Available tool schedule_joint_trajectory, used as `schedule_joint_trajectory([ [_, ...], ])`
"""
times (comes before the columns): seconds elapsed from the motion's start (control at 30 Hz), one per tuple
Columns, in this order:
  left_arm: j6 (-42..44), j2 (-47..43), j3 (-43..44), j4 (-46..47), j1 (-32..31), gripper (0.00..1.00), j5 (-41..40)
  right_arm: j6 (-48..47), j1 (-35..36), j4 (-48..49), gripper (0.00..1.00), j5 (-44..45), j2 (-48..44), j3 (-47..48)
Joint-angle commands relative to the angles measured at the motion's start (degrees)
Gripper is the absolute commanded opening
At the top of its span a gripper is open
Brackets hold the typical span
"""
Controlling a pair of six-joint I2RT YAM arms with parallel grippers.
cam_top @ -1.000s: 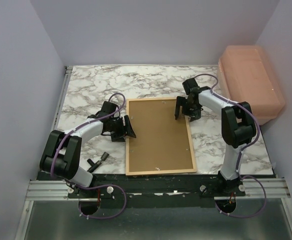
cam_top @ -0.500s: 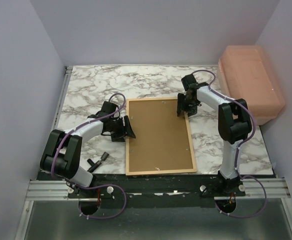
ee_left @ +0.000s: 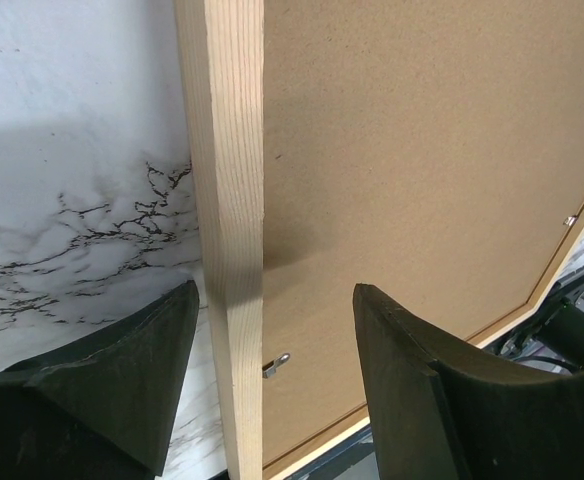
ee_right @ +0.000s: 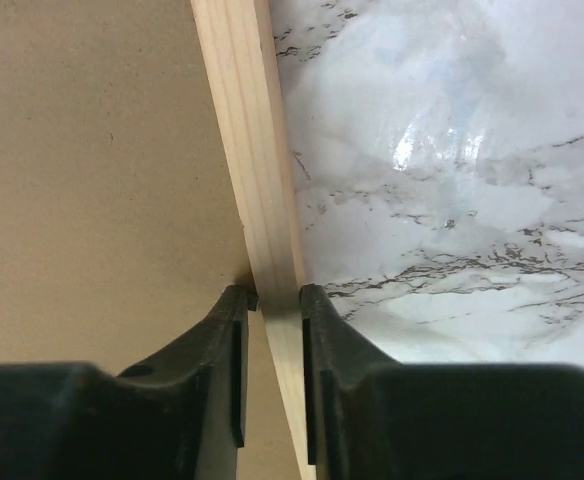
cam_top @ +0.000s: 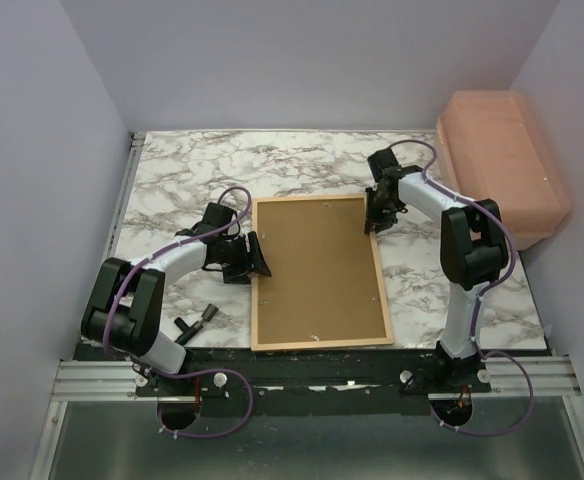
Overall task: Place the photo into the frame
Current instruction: Install the photo frame at the center of the board.
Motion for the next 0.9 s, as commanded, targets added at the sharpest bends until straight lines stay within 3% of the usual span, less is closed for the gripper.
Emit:
schedule_joint_trajectory([
  [0.0, 0.92, 1.25, 0.76, -0.27, 0.24, 0.64, 0.84, -0.57, 0.33, -3.08, 0.17, 2.89, -0.28, -1.29],
  [0.13, 0.92, 1.24, 0.81, -0.29, 0.2, 0.64, 0.76, -0.58, 0.4, -2.85, 0.0, 4.84, -0.63, -1.43],
  [0.4, 1.01, 1.11, 3.34, -2.23, 0.46, 0.67, -1.41, -0.05, 0.35, -2.56, 0.03, 4.53, -2.05, -1.18],
  [0.5, 1.01, 1.01, 5.69, -3.68, 1.14, 0.69, -3.06, 0.87, 0.3, -1.62, 0.34, 1.63, -3.58, -2.17],
  [0.6, 1.06, 2.03, 8.95, -5.59, 1.91, 0.71, -4.83, 2.68, -0.46, -0.05, 0.58, -3.68, -5.68, -3.63],
  [0.73, 2.41, 5.54, 14.23, -8.35, 2.03, 0.72, -8.54, 5.39, -2.24, 2.64, 0.75, -10.32, -8.14, -5.78],
  [0.87, 3.24, 9.7, 19.02, -10.86, 1.83, 0.72, -12.98, 5.95, -2.58, 3.15, 0.8, -12.64, -8.63, -6.69],
])
